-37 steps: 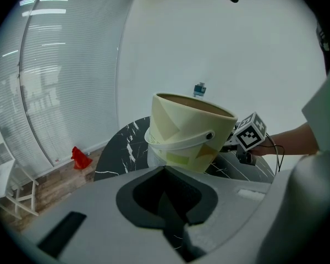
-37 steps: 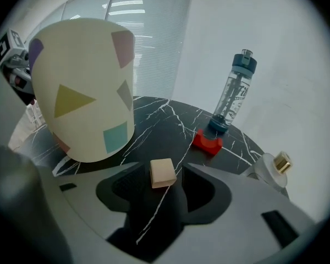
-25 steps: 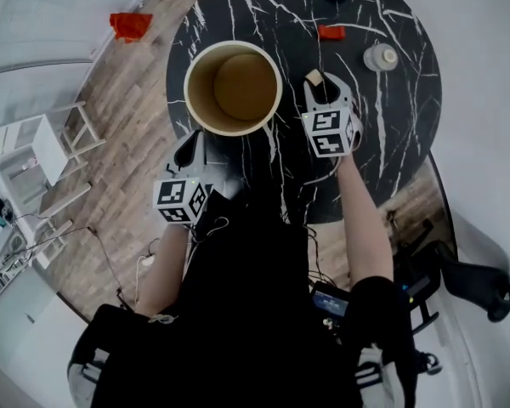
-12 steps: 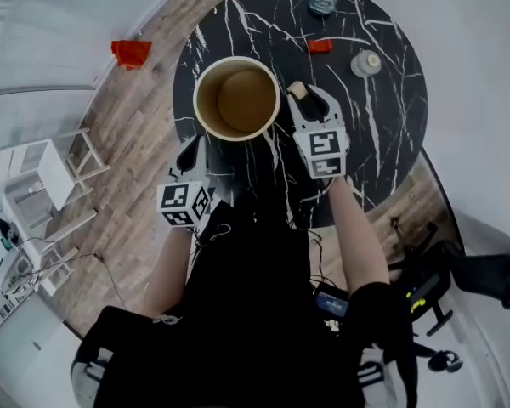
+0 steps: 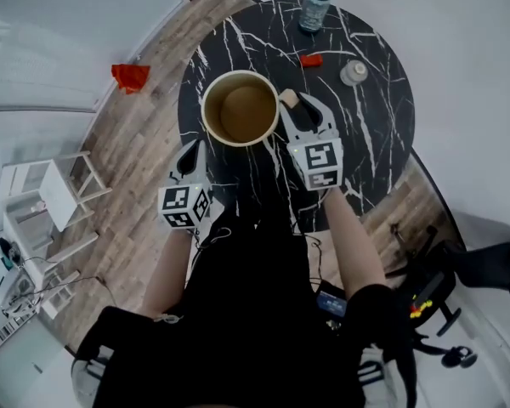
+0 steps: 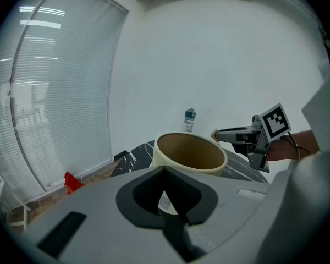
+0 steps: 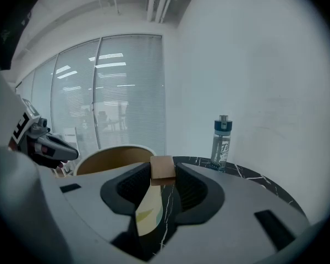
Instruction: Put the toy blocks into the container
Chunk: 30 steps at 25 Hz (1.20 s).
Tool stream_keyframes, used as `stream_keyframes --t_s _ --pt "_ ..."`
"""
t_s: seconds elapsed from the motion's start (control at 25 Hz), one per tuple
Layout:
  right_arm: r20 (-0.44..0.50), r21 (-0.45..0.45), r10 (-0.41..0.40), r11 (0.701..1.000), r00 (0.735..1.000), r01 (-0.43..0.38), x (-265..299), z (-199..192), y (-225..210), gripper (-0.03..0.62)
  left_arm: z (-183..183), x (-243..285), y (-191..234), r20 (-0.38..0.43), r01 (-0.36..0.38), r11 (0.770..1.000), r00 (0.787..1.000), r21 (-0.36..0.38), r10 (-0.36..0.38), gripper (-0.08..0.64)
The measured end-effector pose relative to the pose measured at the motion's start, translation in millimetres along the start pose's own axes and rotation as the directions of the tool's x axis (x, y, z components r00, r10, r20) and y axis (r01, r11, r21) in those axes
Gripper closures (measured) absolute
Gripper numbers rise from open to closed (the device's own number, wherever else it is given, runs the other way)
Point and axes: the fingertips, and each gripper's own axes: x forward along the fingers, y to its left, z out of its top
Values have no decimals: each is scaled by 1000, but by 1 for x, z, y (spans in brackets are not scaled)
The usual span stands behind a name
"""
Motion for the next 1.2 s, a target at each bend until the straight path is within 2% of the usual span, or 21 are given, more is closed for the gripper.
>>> stream_keyframes --t_s 0.24,0.44,0.6,0.68,0.92,1.2 --pt "91 24 34 999 995 -37 -8 40 26 456 27 -4 3 50 32 999 998 28 -34 560" --pt "102 -61 81 995 991 -75 -5 62 54 456 46 -8 4 92 40 998 995 39 -43 560" --pt "98 -95 136 987 986 -126 1 72 77 456 48 -15 8 101 36 999 994 35 -39 560" --pt "63 -113 166 981 984 -158 6 68 89 456 45 -18 11 99 29 999 995 27 -31 560" --pt "-147 -187 223 951 964 -248 23 29 119 454 27 -26 21 74 8 1000 997 -2 -8 560" --pt "-199 -175 233 947 952 -268 27 13 124 454 19 -27 24 65 -1 1000 998 -20 2 560"
